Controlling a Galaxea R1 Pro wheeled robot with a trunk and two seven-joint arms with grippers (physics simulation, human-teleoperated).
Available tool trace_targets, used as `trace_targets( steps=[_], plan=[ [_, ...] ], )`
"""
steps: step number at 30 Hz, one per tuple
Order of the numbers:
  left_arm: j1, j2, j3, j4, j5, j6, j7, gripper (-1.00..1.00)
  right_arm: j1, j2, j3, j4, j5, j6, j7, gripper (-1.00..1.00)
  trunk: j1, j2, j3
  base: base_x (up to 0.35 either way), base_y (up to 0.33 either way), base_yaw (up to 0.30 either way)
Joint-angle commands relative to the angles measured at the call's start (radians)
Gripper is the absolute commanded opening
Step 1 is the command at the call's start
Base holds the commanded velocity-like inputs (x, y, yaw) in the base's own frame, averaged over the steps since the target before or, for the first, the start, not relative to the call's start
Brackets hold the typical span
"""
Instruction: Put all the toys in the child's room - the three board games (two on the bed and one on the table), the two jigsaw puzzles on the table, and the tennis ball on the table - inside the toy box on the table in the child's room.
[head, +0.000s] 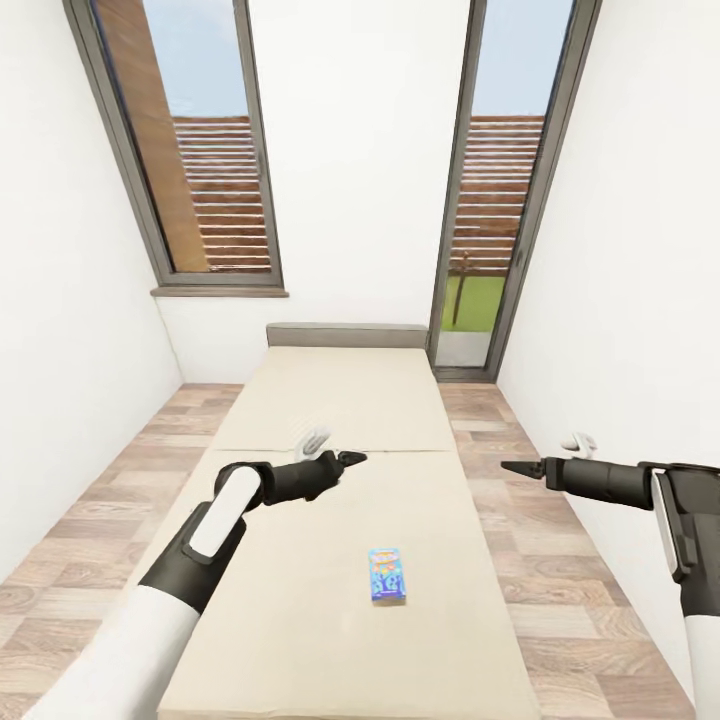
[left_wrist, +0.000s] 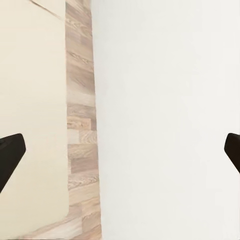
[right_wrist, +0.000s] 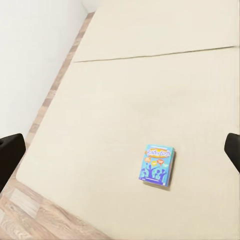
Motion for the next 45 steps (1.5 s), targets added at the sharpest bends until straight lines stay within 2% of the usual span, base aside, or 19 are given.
trace_targets(
  steps=[1, 2, 3, 5, 6, 7, 8, 10, 11, 12, 14, 19, 20, 21, 24, 27, 37, 42, 45],
  plan=[
    [-0.001, 0.000, 0.001, 0.000, 0.014, 0.002, 0.010, 1.00, -0.001, 0.000, -0.001, -0.001, 0.010, 0.006, 0.010, 1.00, 0.001, -0.002, -0.002, 0.001, -0.016, 0.000],
    [-0.003, 0.008, 0.023, 0.026, 0.012, 0.003, 0.018, 1.00, -0.002, 0.001, -0.001, 0.002, 0.008, 0.006, 0.001, 1.00, 0.001, -0.002, -0.002, 0.001, -0.013, 0.000],
    [-0.003, 0.008, 0.023, 0.026, 0.012, 0.003, 0.018, 1.00, -0.002, 0.001, -0.001, 0.002, 0.008, 0.006, 0.001, 1.00, 0.001, -0.002, -0.002, 0.001, -0.013, 0.000],
    [-0.012, 0.024, 0.067, 0.070, 0.007, 0.003, 0.034, 1.00, -0.004, 0.004, -0.001, 0.006, 0.006, 0.006, -0.012, 1.00, 0.001, -0.002, -0.002, 0.000, -0.009, 0.000],
    [-0.012, 0.024, 0.067, 0.070, 0.007, 0.003, 0.034, 1.00, -0.004, 0.004, -0.001, 0.006, 0.006, 0.006, -0.012, 1.00, 0.001, -0.002, -0.002, 0.000, -0.008, 0.000],
    [-0.021, 0.035, 0.084, 0.087, 0.003, 0.003, 0.045, 1.00, -0.005, 0.007, -0.001, 0.006, 0.005, 0.006, -0.017, 1.00, 0.001, -0.002, -0.002, 0.000, -0.006, 0.000],
    [-0.039, 0.059, 0.106, 0.115, -0.018, 0.003, 0.070, 1.00, -0.005, 0.016, -0.002, 0.005, 0.006, 0.006, -0.024, 1.00, 0.001, -0.002, -0.002, 0.000, -0.004, -0.017],
    [-0.046, 0.069, 0.113, 0.127, -0.035, 0.003, 0.082, 1.00, -0.006, 0.021, -0.002, 0.005, 0.006, 0.006, -0.027, 1.00, 0.001, -0.002, -0.001, 0.000, -0.003, -0.032],
    [-0.052, 0.077, 0.119, 0.141, -0.055, 0.005, 0.093, 1.00, -0.006, 0.025, -0.003, 0.005, 0.007, 0.006, -0.029, 1.00, 0.001, -0.002, -0.001, 0.000, -0.003, -0.044],
    [-0.052, 0.077, 0.119, 0.141, -0.055, 0.005, 0.093, 1.00, -0.006, 0.025, -0.003, 0.005, 0.007, 0.006, -0.029, 1.00, 0.001, -0.002, 0.000, 0.000, -0.003, -0.044],
    [-0.060, 0.087, 0.130, 0.164, -0.094, 0.007, 0.109, 1.00, -0.007, 0.032, -0.003, 0.004, 0.009, 0.006, -0.032, 1.00, 0.001, -0.002, 0.001, 0.000, -0.002, -0.055],
    [-0.070, 0.089, 0.145, 0.187, -0.132, 0.008, 0.132, 1.00, -0.007, 0.037, -0.004, 0.004, 0.009, 0.006, -0.035, 1.00, 0.001, -0.002, 0.004, 0.000, -0.001, -0.043],
    [-0.076, 0.088, 0.205, 0.205, -0.144, 0.012, 0.177, 1.00, -0.007, 0.040, -0.005, 0.003, 0.010, 0.006, -0.036, 1.00, 0.004, -0.009, 0.001, 0.000, 0.000, -0.013],
    [-0.076, 0.088, 0.225, 0.208, -0.144, 0.014, 0.190, 1.00, -0.007, 0.041, -0.005, 0.003, 0.010, 0.006, -0.036, 1.00, 0.008, -0.016, -0.002, 0.000, 0.000, -0.011],
    [-0.077, 0.089, 0.242, 0.210, -0.144, 0.016, 0.200, 1.00, -0.007, 0.041, -0.005, 0.003, 0.010, 0.006, -0.037, 1.00, 0.020, -0.037, -0.011, 0.000, 0.000, -0.009],
    [-0.080, 0.096, 0.291, 0.222, -0.144, 0.041, 0.228, 1.00, -0.007, 0.042, -0.005, 0.002, 0.011, 0.006, -0.037, 1.00, 0.031, -0.058, -0.020, 0.000, 0.000, -0.005],
    [-0.107, 0.102, 0.310, 0.319, -0.148, 0.046, 0.221, 1.00, -0.007, 0.043, -0.004, 0.001, 0.012, 0.006, -0.037, 1.00, 0.070, -0.128, -0.051, 0.000, 0.000, -0.001],
    [-0.130, 0.103, 0.310, 0.397, -0.154, 0.036, 0.175, 1.00, -0.007, 0.044, -0.003, -0.001, 0.013, 0.006, -0.037, 1.00, 0.089, -0.163, -0.067, 0.000, 0.000, 0.000],
    [-0.135, 0.103, 0.310, 0.413, -0.154, 0.033, 0.163, 1.00, -0.007, 0.044, -0.003, -0.001, 0.013, 0.006, -0.037, 1.00, 0.100, -0.184, -0.076, 0.000, 0.000, 0.000]
  ],
)
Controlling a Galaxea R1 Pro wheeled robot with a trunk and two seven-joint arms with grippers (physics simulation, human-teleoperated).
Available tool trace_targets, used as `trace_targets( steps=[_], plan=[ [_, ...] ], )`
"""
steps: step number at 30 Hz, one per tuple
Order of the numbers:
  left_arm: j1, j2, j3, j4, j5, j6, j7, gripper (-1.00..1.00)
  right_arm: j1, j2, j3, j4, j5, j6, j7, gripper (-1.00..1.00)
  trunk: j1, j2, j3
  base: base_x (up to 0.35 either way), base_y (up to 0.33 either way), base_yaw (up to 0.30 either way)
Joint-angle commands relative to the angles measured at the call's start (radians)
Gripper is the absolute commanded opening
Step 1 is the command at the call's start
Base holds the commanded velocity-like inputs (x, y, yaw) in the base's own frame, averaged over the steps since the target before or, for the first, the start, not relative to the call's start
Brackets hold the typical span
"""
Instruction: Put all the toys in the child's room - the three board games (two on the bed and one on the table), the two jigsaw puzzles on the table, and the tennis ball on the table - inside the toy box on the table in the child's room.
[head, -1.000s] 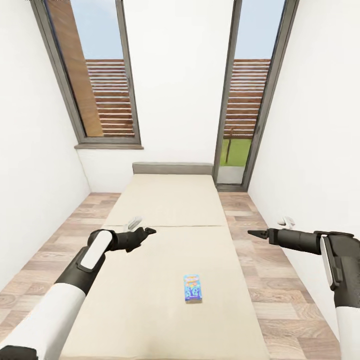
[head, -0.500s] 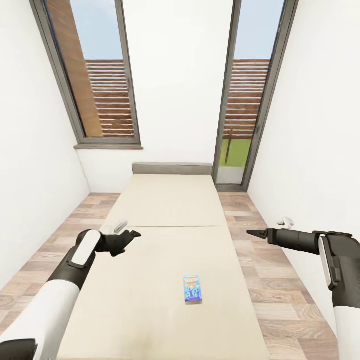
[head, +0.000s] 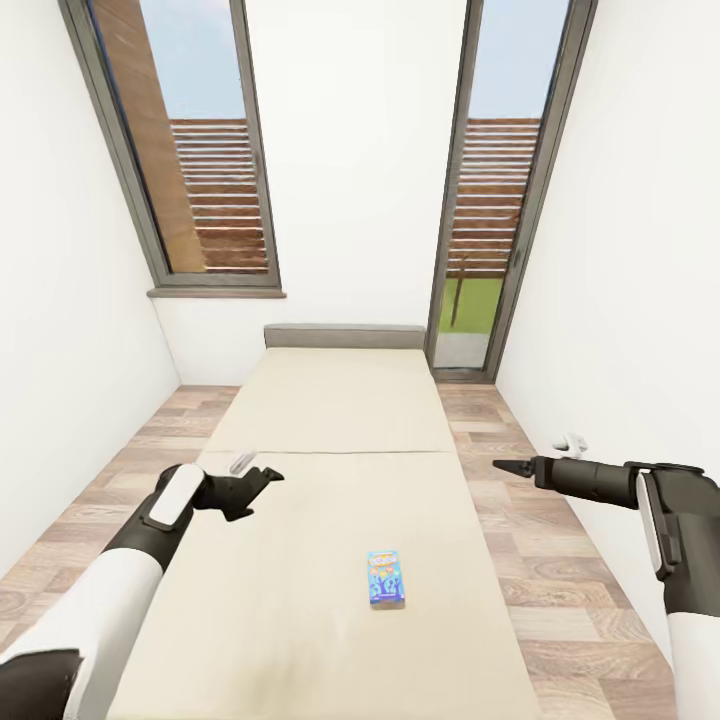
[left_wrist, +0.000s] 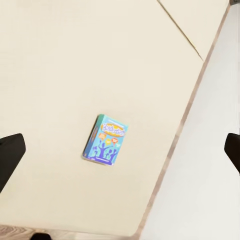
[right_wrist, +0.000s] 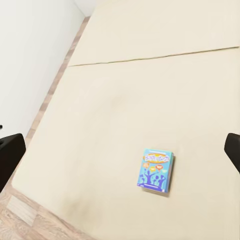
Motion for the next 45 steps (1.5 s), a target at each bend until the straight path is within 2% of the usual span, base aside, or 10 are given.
trace_targets(
  steps=[1, 10, 29, 37, 45],
  plan=[
    [-0.005, 0.000, 0.001, 0.012, 0.010, 0.001, -0.001, 1.00, -0.001, 0.001, -0.001, -0.001, 0.010, 0.006, 0.010, 1.00, 0.004, -0.009, -0.005, 0.000, 0.000, 0.000],
    [-0.018, 0.001, 0.000, 0.060, 0.008, -0.007, -0.032, 1.00, -0.001, 0.009, 0.001, -0.002, 0.011, 0.006, 0.011, 1.00, 0.039, -0.072, -0.033, 0.000, 0.000, 0.000],
    [-0.022, 0.000, -0.001, 0.076, 0.006, -0.010, -0.043, 1.00, -0.003, 0.022, 0.001, 0.002, 0.013, 0.006, 0.006, 1.00, 0.112, -0.205, -0.097, 0.000, 0.000, 0.000],
    [-0.023, -0.002, -0.001, 0.077, -0.033, -0.010, -0.045, 1.00, -0.015, 0.023, -0.001, 0.009, 0.014, 0.006, -0.006, 1.00, 0.142, -0.261, -0.132, 0.000, 0.000, 0.000],
    [-0.023, -0.006, 0.000, 0.077, -0.048, -0.010, -0.045, 1.00, -0.019, 0.022, -0.001, 0.012, 0.014, 0.006, -0.009, 1.00, 0.173, -0.317, -0.170, 0.000, 0.000, 0.000]
  ],
)
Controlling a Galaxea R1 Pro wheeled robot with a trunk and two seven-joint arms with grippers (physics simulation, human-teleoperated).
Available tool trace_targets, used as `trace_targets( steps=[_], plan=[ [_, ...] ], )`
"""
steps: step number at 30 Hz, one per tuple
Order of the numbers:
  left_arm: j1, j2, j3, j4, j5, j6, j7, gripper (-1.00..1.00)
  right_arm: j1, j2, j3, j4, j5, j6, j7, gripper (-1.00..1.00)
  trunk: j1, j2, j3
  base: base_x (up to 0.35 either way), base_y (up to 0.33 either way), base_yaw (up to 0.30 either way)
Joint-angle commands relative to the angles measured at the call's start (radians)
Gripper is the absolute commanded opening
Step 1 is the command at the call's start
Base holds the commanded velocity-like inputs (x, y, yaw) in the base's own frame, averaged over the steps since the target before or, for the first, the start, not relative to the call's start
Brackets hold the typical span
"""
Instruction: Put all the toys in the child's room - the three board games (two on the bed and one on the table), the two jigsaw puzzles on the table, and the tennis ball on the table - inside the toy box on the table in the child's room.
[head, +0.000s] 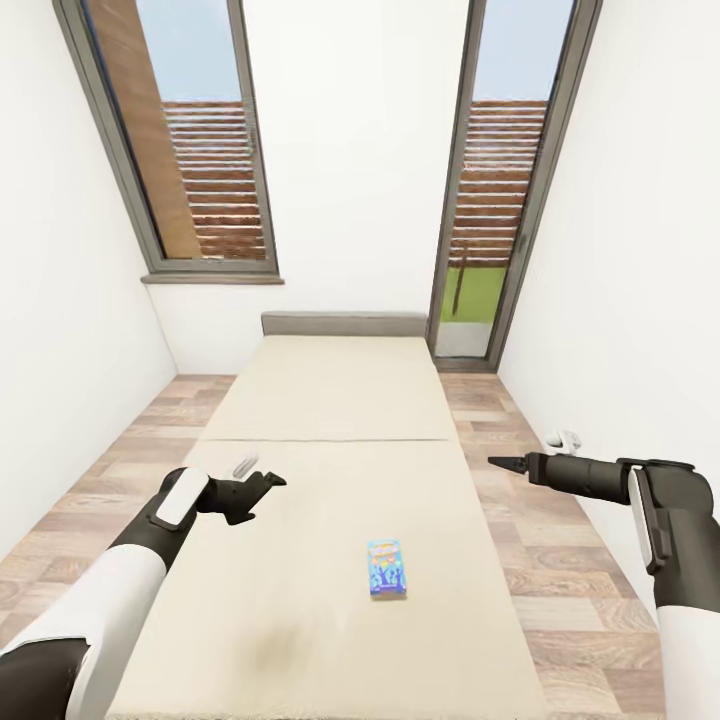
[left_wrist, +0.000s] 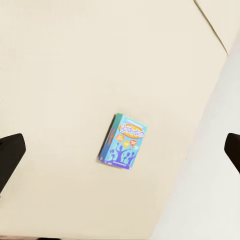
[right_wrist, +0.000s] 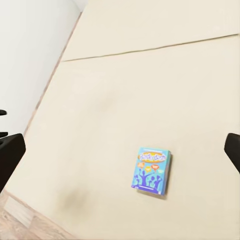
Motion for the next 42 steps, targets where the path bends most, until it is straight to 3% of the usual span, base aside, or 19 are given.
trace_targets(
  steps=[1, 17, 21, 25, 29, 30, 33, 38, 42],
  plan=[
    [-0.001, -0.001, 0.002, -0.001, 0.010, 0.004, 0.009, 1.00, -0.001, 0.000, -0.002, -0.001, 0.010, 0.005, 0.010, 1.00, 0.004, -0.008, -0.006, 0.000, 0.000, 0.000],
    [-0.001, -0.007, 0.001, -0.001, 0.007, -0.001, 0.000, 1.00, -0.002, 0.000, -0.001, -0.001, 0.010, 0.005, 0.010, 1.00, 0.065, -0.120, -0.082, 0.000, 0.000, 0.000],
    [-0.004, -0.013, -0.005, -0.001, 0.003, -0.042, -0.038, 1.00, -0.002, 0.000, -0.002, -0.003, 0.009, 0.005, 0.010, 1.00, 0.081, -0.148, -0.101, 0.000, 0.000, 0.000],
    [-0.009, -0.030, -0.058, 0.001, -0.023, -0.126, -0.113, 1.00, -0.002, 0.000, -0.002, -0.007, 0.009, 0.005, 0.010, 1.00, 0.096, -0.176, -0.120, 0.000, 0.000, 0.000],
    [-0.021, -0.056, -0.105, 0.004, -0.035, -0.158, -0.159, 1.00, -0.002, -0.001, -0.002, -0.009, 0.009, 0.005, 0.010, 1.00, 0.111, -0.204, -0.139, 0.000, 0.000, 0.000],
    [-0.021, -0.056, -0.105, 0.004, -0.035, -0.158, -0.159, 1.00, -0.002, -0.001, -0.002, -0.009, 0.009, 0.005, 0.010, 1.00, 0.115, -0.211, -0.144, 0.000, 0.000, 0.000],
    [-0.050, -0.097, -0.133, 0.012, -0.043, -0.174, -0.185, 1.00, -0.002, -0.001, -0.002, -0.011, 0.009, 0.005, 0.010, 1.00, 0.127, -0.232, -0.159, 0.000, 0.000, 0.000],
    [-0.075, -0.126, -0.147, 0.032, -0.047, -0.182, -0.201, 1.00, -0.002, 0.000, -0.002, -0.012, 0.008, 0.005, 0.010, 1.00, 0.146, -0.267, -0.182, 0.000, 0.000, 0.000],
    [-0.084, -0.134, -0.152, 0.043, -0.048, -0.185, -0.211, 1.00, -0.002, 0.001, -0.001, -0.012, 0.008, 0.005, 0.010, 1.00, 0.161, -0.295, -0.201, 0.000, 0.000, 0.000]
  ],
)
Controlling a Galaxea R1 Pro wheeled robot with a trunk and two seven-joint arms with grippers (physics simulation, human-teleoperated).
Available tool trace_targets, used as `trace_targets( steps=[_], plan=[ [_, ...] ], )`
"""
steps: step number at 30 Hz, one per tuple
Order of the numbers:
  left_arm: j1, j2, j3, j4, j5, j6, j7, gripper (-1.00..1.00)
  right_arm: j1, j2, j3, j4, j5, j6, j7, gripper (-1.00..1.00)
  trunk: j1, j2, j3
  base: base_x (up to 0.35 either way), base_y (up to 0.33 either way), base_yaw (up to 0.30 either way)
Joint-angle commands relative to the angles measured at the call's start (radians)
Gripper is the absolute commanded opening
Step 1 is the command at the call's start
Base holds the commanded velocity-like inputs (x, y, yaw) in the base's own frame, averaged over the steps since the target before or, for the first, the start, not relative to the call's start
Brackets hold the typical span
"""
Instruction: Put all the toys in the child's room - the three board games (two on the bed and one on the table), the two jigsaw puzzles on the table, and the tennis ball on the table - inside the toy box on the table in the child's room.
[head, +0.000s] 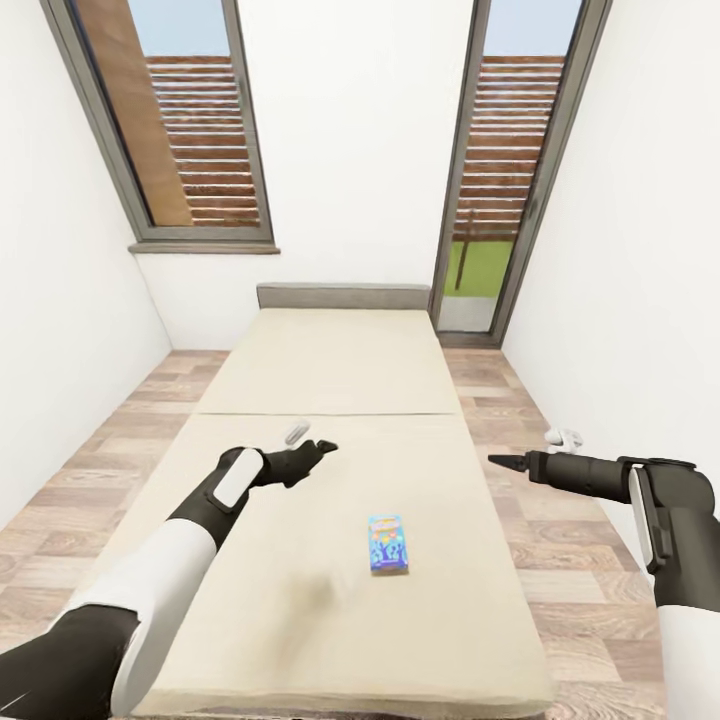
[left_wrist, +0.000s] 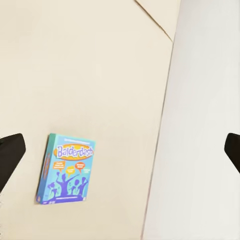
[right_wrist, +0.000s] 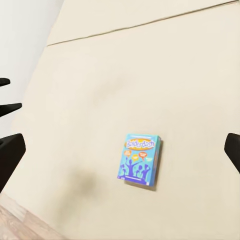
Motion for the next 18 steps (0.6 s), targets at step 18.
trace_targets(
  steps=[18],
  plan=[
    [-0.017, 0.026, -0.006, 0.117, -0.003, -0.004, -0.140, 1.00, 0.000, 0.000, 0.000, -0.002, 0.009, 0.005, 0.010, 1.00, 0.069, -0.127, -0.087, 0.000, 0.000, 0.000]
  ],
)
